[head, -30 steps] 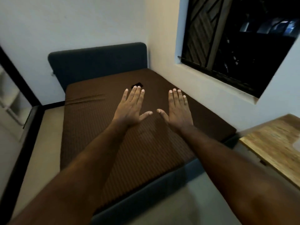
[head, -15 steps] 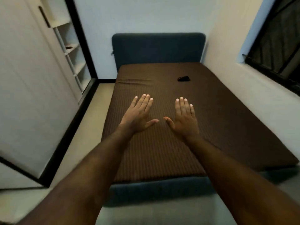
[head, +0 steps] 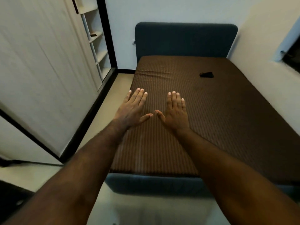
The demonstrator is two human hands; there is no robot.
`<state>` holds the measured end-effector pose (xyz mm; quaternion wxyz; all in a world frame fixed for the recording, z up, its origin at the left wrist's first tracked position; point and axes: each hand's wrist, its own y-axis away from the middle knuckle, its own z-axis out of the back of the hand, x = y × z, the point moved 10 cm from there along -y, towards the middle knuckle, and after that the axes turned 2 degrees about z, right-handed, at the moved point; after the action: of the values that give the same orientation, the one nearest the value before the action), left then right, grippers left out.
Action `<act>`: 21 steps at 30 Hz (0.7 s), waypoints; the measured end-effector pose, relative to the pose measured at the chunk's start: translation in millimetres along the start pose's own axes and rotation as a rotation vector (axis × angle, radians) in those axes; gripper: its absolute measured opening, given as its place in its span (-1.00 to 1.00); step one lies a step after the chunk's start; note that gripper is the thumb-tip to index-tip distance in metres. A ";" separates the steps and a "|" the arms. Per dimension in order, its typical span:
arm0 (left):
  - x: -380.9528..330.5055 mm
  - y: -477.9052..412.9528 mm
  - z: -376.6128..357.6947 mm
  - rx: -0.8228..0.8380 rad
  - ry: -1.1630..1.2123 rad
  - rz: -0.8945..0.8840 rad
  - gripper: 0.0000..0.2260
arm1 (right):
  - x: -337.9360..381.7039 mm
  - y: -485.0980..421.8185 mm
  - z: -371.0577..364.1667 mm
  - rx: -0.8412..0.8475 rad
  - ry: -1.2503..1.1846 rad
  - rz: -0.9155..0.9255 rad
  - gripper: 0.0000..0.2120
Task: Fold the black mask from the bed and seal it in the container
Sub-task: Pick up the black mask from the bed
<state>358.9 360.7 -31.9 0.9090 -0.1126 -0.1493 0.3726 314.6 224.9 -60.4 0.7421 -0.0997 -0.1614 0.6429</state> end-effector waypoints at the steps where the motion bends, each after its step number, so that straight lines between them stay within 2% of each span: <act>1: 8.1 -3.1 -2.8 -0.007 0.007 -0.007 -0.20 | 4.3 -5.5 -1.9 -0.006 0.007 -0.010 -0.15; 7: 66.2 -20.4 -25.5 -0.040 0.069 -0.111 -0.22 | 46.7 -40.1 -19.4 -0.031 0.030 -0.107 -0.14; 16: 196.3 -17.3 -43.2 -0.040 0.096 -0.214 -0.21 | 146.9 -84.8 -78.0 -0.009 -0.026 -0.389 -0.14; 21: 250.4 -19.9 -63.3 -0.037 0.075 -0.266 -0.22 | 182.6 -122.3 -101.8 -0.031 -0.052 -0.422 -0.15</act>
<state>564.0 519.0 -37.6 0.9530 -0.1223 -0.1356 0.2417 486.9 392.2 -91.1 0.8543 -0.0586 -0.2077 0.4729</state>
